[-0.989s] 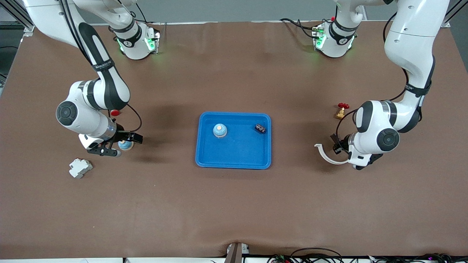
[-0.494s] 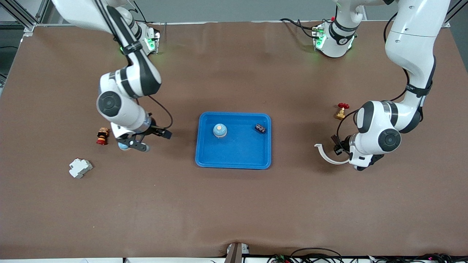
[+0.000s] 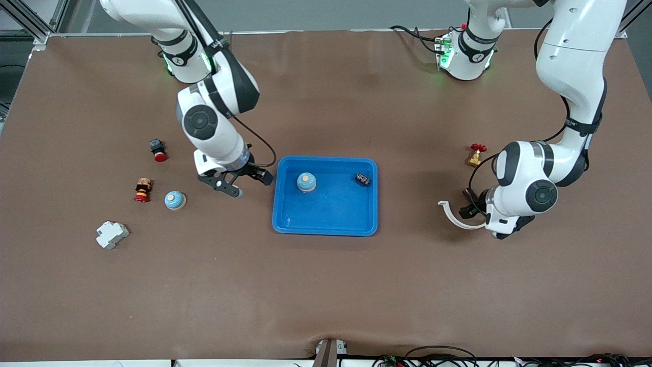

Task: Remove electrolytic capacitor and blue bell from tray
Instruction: 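Set the bell beside the tray while the left gripper sets the capacitor inside the arch, then move the right gripper to the second bell while the left gripper reaches the capacitor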

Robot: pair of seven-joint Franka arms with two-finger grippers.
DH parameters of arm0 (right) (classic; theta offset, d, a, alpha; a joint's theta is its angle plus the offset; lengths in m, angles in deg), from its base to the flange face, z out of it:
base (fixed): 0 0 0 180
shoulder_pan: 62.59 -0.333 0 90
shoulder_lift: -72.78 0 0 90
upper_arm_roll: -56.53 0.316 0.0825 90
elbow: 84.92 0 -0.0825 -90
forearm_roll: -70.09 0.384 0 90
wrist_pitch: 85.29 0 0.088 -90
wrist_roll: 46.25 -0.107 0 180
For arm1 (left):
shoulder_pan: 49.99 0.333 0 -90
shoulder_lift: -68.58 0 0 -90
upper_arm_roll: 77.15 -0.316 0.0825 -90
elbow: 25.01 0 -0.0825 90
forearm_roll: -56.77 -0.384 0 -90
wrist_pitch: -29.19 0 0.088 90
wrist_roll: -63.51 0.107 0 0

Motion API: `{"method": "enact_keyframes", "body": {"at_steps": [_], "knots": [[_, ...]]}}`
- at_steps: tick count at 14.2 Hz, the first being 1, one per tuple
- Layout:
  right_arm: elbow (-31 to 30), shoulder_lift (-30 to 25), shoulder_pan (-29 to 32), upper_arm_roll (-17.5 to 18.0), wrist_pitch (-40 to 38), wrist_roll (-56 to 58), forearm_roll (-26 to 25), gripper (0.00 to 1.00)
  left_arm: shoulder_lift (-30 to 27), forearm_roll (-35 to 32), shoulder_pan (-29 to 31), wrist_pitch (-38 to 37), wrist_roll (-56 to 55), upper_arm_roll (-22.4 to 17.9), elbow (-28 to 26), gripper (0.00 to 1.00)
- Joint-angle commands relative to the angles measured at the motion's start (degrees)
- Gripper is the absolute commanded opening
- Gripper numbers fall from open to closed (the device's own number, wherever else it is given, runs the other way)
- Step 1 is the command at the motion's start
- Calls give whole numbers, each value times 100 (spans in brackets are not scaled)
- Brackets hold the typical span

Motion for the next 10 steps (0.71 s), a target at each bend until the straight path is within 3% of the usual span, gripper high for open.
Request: {"method": "enact_keyframes", "body": {"at_steps": [1,6,10], "knots": [[93,100,-374,-50,173,-574,-78,100,-278,-141,-41,-342,-32,52,102,100],[234,424,-920,-68,411,-1295,-122,100,-596,-124,-77,-2214,-348,394,1119,100],[602,898,-1272,-76,402,-2199,-744,100,-657,-53,-85,-2462,-1488,1008,1542,100]]}}
